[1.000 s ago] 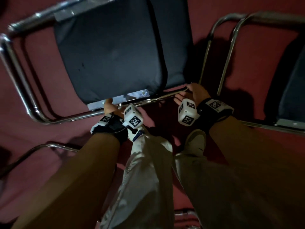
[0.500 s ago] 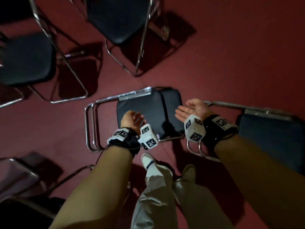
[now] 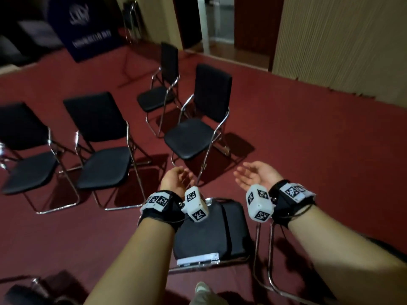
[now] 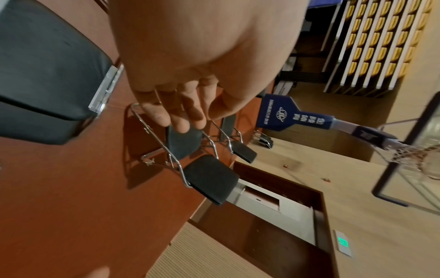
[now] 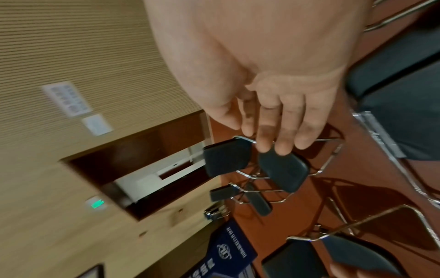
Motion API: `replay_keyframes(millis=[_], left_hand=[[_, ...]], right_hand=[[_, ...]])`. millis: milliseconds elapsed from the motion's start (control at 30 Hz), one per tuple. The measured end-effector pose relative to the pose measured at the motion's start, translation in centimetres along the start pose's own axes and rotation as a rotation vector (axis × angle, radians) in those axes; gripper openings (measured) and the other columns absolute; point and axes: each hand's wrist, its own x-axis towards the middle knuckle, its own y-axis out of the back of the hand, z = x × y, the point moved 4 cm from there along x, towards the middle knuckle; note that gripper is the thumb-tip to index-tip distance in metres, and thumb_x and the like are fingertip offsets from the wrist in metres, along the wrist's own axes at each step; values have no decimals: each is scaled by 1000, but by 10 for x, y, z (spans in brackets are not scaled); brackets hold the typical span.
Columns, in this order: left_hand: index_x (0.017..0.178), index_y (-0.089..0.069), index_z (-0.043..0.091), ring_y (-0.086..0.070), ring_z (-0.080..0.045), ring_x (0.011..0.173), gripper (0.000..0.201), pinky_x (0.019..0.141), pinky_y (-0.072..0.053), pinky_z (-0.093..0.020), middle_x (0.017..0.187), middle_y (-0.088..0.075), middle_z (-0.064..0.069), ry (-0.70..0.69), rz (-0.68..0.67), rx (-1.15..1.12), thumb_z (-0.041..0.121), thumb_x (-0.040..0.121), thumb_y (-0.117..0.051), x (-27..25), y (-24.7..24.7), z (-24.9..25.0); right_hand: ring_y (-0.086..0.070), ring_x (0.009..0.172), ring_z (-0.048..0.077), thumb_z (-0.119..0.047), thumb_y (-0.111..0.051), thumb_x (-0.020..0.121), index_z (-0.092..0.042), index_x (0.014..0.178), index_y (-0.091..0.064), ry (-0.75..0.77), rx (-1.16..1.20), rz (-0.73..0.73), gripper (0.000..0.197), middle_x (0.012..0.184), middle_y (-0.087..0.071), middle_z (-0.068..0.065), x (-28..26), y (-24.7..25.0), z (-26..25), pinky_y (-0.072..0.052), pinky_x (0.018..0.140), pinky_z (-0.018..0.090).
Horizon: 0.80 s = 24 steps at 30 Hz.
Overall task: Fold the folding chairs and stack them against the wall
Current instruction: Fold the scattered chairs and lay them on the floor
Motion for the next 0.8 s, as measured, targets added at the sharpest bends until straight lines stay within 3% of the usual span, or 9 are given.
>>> replay_keyframes(millis=[67, 167, 300, 500, 600, 667, 800], left_hand=[[87, -54, 14, -55, -16, 70, 15, 65, -42, -30, 74, -57, 2, -12, -39, 1, 12, 98, -45, -8, -11, 10], [82, -53, 14, -55, -16, 76, 20, 70, -41, -29, 82, -56, 1, -18, -71, 23, 14, 100, -45, -8, -21, 20], [91, -55, 18, -54, -17, 72, 13, 68, -41, -31, 86, -59, 1, -43, -72, 49, 15, 99, -44, 9, -28, 45], [96, -57, 15, -57, -16, 67, 6, 63, -44, -31, 80, -60, 1, -113, -79, 84, 15, 98, -52, 41, -41, 108], [90, -59, 12, -60, -15, 59, 3, 58, -44, -29, 67, -59, 1, -156, -95, 116, 10, 92, -60, 57, -47, 133], [93, -61, 10, -62, -16, 61, 5, 58, -47, -28, 70, -61, -2, -185, -105, 112, 8, 90, -64, 68, -49, 145], [101, -66, 9, -64, -15, 60, 16, 51, -48, -24, 75, -66, -3, -204, -123, 96, 12, 87, -74, 88, -53, 160]], right_hand=[[-63, 78, 25, -8, -42, 100, -9, 92, -54, 33, -21, -1, 15, 74, -54, 6, -7, -7, -15, -51, 75, 38], [-61, 73, 22, -7, -44, 101, -10, 93, -56, 58, -34, 15, 14, 68, -49, 3, -7, -16, -32, -51, 71, 37], [-61, 69, 21, -4, -42, 101, -11, 96, -56, 109, -78, 14, 17, 62, -50, 3, 0, -43, -53, -52, 64, 35], [-65, 90, 31, 3, -37, 96, -8, 105, -52, 150, -94, -71, 21, 101, -67, 16, 8, -103, -75, -53, 74, 40], [-66, 89, 31, 1, -37, 95, -8, 105, -52, 156, -94, -88, 20, 103, -67, 16, 14, -124, -81, -55, 72, 40], [-67, 89, 31, 0, -38, 95, -8, 104, -53, 164, -85, -82, 20, 101, -67, 16, 20, -133, -86, -57, 71, 39], [-65, 86, 30, 0, -37, 95, -7, 101, -54, 160, -104, -61, 19, 96, -65, 14, 33, -147, -94, -52, 81, 40]])
